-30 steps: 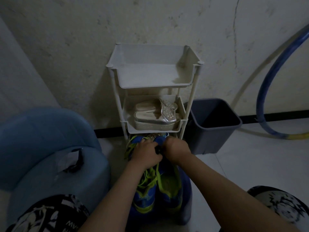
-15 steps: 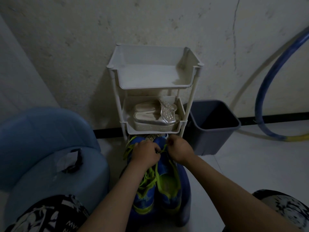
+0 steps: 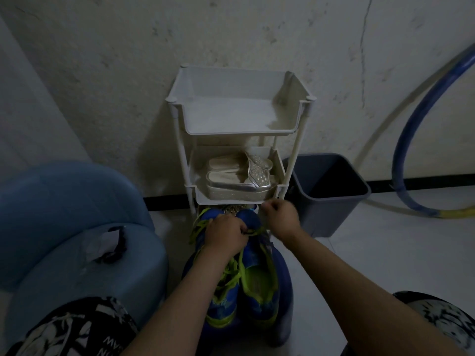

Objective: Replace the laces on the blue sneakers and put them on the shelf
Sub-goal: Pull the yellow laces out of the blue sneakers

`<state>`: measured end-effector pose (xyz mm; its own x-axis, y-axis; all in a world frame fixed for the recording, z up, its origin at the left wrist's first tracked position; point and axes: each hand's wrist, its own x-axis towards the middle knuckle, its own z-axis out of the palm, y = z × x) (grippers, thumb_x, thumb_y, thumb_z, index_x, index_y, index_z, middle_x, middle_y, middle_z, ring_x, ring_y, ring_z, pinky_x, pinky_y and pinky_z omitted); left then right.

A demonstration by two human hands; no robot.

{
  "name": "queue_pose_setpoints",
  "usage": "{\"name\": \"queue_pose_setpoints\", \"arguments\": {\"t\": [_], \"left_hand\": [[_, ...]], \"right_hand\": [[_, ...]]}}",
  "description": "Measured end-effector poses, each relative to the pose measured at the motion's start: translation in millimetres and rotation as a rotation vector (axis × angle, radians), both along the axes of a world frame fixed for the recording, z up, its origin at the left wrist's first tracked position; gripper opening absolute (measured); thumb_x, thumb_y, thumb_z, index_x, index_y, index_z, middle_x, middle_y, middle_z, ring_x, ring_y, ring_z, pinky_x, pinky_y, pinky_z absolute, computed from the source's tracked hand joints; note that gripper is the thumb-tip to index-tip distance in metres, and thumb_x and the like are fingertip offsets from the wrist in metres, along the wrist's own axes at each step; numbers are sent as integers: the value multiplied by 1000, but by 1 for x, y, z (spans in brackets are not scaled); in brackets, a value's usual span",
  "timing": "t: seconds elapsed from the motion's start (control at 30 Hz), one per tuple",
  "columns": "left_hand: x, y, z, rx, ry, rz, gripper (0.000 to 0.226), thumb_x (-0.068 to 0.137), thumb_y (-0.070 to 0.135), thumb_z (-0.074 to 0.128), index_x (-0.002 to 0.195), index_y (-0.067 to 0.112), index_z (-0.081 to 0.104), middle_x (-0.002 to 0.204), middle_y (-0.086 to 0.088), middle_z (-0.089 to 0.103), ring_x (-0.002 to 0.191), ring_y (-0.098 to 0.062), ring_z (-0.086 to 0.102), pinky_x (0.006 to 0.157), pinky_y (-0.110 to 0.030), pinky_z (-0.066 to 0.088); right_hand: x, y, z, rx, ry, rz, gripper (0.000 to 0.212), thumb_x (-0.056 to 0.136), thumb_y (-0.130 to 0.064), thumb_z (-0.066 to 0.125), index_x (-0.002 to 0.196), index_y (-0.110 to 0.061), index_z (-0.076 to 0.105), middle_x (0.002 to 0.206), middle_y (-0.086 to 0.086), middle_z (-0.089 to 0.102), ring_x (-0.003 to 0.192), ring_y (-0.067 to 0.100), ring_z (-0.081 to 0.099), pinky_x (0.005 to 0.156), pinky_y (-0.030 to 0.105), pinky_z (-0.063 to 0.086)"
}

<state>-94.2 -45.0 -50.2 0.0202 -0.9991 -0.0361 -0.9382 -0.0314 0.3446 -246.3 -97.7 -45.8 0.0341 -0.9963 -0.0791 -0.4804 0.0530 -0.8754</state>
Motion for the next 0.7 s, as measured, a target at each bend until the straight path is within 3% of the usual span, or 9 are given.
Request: {"name": "queue_pose_setpoints", "arguments": {"t": [0.07, 0.13, 0.27, 0.37, 0.5, 0.6, 0.7], "left_hand": [[0, 0, 0, 9, 4, 0, 22, 84, 35, 64, 104, 36, 74, 118, 5, 63, 116, -22, 53, 99, -38, 40], [-1, 0, -1, -7, -17, -2, 18, 87, 33, 62, 99, 35, 75, 115, 5, 63, 114, -22, 53, 98, -38, 39], [-4, 0, -2, -49, -66, -17, 18, 91, 29, 57, 98, 31, 73, 114, 1, 59, 115, -24, 49, 97, -39, 38], [-5, 1, -5, -119, -56, -44, 17, 93, 25, 54, 98, 26, 70, 111, 1, 58, 112, -21, 47, 93, -36, 38], [-2, 2, -10, -128, 76, -37, 12, 92, 24, 58, 85, 24, 67, 104, 3, 59, 107, -19, 50, 89, -37, 45], [3, 0, -9, -86, 104, -50, 6, 88, 24, 64, 90, 23, 70, 105, 2, 61, 106, -19, 52, 90, -40, 47], [3, -2, -10, -79, 123, -46, 10, 89, 24, 64, 95, 21, 72, 107, 0, 62, 105, -21, 54, 88, -38, 49]], "right_hand": [[-8, -6, 9, 22, -189, -135, 20, 98, -19, 56, 93, -7, 71, 84, 3, 69, 83, 20, 65, 83, 42, 53], [-13, -7, 13, 15, -145, -91, 18, 98, -19, 57, 96, -9, 72, 88, 2, 69, 87, 18, 65, 85, 39, 54], [-4, 5, 5, 6, 152, 222, 24, 92, -13, 56, 108, -19, 73, 105, -6, 70, 94, 8, 63, 83, 25, 50], [2, 11, -2, 5, 457, 496, 23, 86, -26, 60, 103, -26, 76, 103, -5, 73, 95, 11, 65, 86, 28, 52], [2, 7, -4, -33, 628, 510, 20, 92, -36, 60, 100, -27, 76, 101, -3, 72, 91, 14, 64, 81, 32, 53], [3, 7, -3, -1, 527, 393, 15, 93, -34, 60, 88, -28, 72, 94, -4, 70, 84, 13, 63, 75, 31, 52], [-1, 5, -1, -42, 257, 60, 16, 94, -25, 56, 83, -21, 66, 85, -1, 68, 80, 19, 64, 73, 36, 54]]}}
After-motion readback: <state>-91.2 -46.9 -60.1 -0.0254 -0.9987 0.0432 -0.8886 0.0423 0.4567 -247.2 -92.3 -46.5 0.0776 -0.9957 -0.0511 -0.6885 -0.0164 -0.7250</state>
